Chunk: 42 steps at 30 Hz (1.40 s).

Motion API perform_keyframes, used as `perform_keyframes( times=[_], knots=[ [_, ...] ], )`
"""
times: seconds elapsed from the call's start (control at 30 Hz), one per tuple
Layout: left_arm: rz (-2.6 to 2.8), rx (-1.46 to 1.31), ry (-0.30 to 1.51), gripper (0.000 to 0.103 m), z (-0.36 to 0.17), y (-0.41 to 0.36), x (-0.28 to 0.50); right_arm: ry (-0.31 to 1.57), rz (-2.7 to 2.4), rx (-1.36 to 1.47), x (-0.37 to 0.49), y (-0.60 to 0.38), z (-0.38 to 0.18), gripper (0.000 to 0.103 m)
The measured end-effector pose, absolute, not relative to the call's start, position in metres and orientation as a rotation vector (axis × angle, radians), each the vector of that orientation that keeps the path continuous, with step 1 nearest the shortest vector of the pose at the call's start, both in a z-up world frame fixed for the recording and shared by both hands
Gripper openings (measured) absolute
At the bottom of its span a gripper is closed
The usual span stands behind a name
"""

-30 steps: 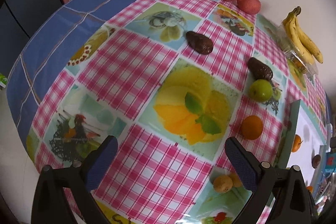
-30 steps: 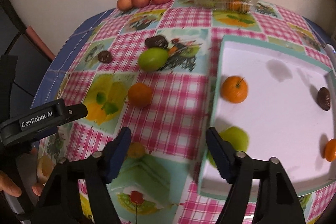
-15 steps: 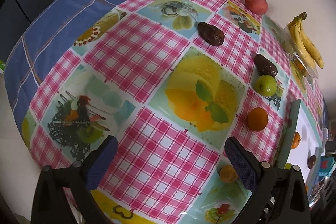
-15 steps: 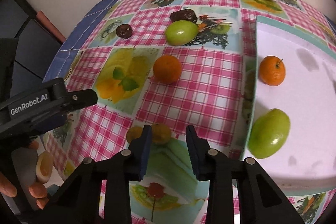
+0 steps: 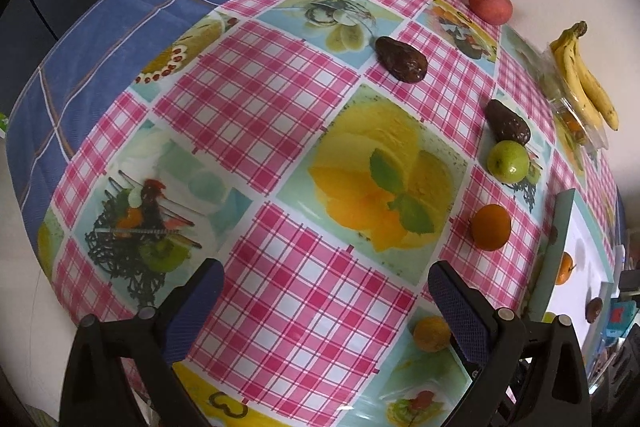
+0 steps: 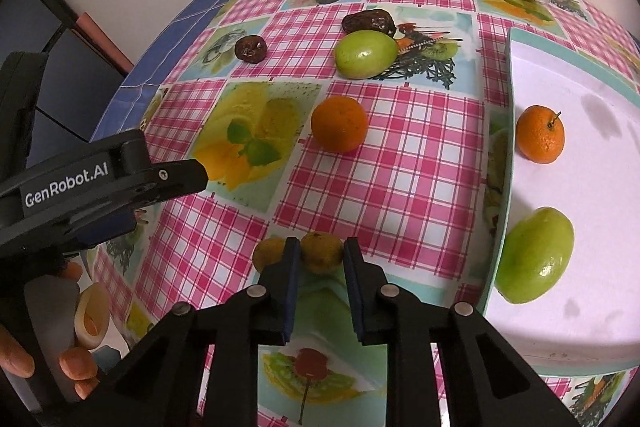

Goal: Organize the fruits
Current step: 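Move the right tool to a small brown kiwi and close on it, then lift the kiwi with the right tool and carry it over the white tray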

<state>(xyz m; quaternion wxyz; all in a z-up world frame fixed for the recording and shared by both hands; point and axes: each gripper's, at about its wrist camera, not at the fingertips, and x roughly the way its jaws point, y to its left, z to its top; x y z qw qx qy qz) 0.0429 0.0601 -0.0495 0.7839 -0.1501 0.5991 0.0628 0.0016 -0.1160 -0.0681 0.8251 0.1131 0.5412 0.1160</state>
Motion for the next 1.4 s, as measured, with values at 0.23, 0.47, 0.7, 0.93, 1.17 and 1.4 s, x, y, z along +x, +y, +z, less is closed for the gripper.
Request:
perform_keyframes(
  times=[0.23,0.47,0.7,0.93,1.17,1.4],
  knots=[
    [0.106,-0.334,1.307,0.103,-0.051,0.052,0.043,1.127,0.179,0.269,-0.001,-0.137,-0.061,0.022],
    [0.003,-0.348,1.333,0.086,-0.054,0.034,0.043,1.066,0.123,0.324,-0.008,-0.168,-0.043,0.022],
    [-0.113,-0.318,1.383,0.060,-0.059,0.008,0.039,1.028,0.062,0.369,-0.017,-0.198,-0.032,0.022],
    [-0.170,-0.293,1.419,0.042,-0.066,-0.009,0.035,1.020,0.047,0.395,-0.022,-0.213,-0.031,0.022],
    [-0.190,-0.269,1.433,0.029,-0.072,-0.018,0.035,1.020,0.050,0.396,-0.023,-0.215,-0.030,0.022],
    [-0.190,-0.277,1.405,0.028,-0.066,-0.018,0.037,1.000,0.033,0.423,-0.027,-0.226,-0.026,0.022]
  ],
)
